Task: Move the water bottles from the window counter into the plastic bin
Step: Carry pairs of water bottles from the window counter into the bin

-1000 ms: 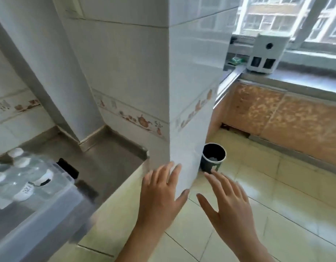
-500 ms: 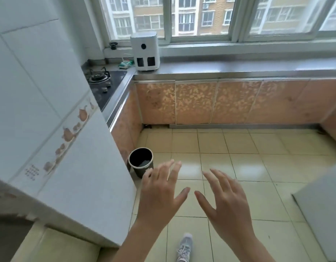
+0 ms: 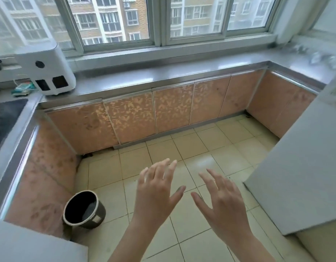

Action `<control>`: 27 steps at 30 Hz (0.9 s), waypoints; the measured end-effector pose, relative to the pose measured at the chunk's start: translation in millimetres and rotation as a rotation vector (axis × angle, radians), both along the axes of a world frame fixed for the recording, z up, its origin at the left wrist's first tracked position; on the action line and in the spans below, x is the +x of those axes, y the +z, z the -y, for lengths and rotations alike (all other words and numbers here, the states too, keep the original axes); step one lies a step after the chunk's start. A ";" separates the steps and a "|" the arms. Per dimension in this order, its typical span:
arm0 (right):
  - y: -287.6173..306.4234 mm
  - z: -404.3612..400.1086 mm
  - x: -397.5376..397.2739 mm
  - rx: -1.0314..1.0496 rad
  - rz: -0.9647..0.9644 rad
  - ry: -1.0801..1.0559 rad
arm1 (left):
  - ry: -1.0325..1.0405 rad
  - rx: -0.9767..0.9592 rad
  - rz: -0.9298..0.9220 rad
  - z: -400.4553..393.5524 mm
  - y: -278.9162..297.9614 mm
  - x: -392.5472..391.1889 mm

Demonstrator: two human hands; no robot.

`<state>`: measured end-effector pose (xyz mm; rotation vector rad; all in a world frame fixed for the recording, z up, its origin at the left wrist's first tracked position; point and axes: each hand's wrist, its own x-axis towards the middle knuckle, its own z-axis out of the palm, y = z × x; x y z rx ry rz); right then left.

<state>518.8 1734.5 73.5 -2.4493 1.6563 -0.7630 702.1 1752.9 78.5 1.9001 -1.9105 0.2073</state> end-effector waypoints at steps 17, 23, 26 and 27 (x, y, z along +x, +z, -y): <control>-17.4 283.4 -83.7 0.070 0.029 -0.186 | -0.148 -0.004 0.039 316.0 -14.8 -86.6; -9.1 406.1 -122.6 0.075 0.035 -0.206 | -0.160 -0.010 0.024 435.1 -5.4 -119.8; -4.3 457.5 -135.1 0.061 0.032 -0.225 | -0.173 -0.024 0.009 489.1 -2.9 -130.5; -3.1 474.0 -138.7 0.057 0.033 -0.232 | -0.175 -0.030 0.006 507.6 -2.2 -133.9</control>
